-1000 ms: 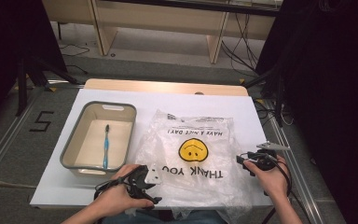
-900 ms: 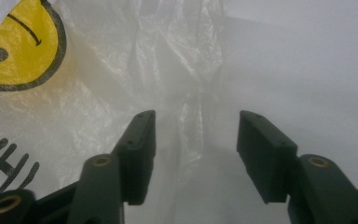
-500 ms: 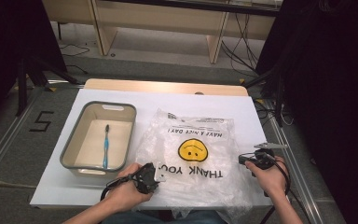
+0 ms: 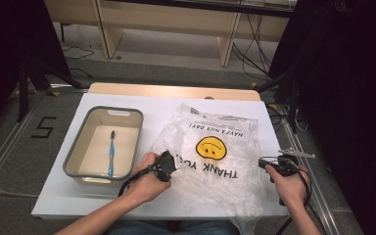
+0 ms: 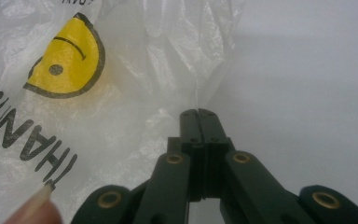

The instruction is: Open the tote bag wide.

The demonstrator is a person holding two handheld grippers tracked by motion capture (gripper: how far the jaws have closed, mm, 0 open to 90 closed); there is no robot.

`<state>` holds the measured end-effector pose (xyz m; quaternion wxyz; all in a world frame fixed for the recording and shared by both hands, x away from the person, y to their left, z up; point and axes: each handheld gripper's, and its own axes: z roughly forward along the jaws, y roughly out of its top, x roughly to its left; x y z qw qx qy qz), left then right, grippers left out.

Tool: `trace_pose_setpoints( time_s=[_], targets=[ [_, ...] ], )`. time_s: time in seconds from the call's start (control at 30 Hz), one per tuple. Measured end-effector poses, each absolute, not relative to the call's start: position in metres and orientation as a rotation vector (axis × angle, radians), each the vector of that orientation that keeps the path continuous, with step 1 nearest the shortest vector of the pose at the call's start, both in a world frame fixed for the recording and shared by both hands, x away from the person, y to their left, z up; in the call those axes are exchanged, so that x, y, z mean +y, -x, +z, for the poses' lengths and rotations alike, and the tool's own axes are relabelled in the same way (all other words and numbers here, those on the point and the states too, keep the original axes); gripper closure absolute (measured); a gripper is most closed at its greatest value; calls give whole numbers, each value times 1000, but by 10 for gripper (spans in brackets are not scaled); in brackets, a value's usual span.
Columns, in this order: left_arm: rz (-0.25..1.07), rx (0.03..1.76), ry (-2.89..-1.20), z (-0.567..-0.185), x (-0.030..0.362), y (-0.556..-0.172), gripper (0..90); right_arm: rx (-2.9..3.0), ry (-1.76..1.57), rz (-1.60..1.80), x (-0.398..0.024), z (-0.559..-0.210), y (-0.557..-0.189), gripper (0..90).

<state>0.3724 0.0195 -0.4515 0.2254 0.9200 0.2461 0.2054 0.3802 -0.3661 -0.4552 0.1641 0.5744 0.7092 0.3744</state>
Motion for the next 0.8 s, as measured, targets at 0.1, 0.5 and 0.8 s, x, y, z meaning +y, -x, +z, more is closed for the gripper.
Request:
trace_pose_setpoints(
  time_s=[0.1,0.5,0.8],
  targets=[
    [581,710,-2515,-450,16,-385,892,2007,-1653,1075,-368,-456,-380,900],
    [657,862,-2399,-450,13,-423,891,1948,-1703,1130,-369,-457,-383,900],
    [684,931,-2352,-453,14,-441,889,1998,-1752,1145,-362,-461,-383,877]
  ],
)
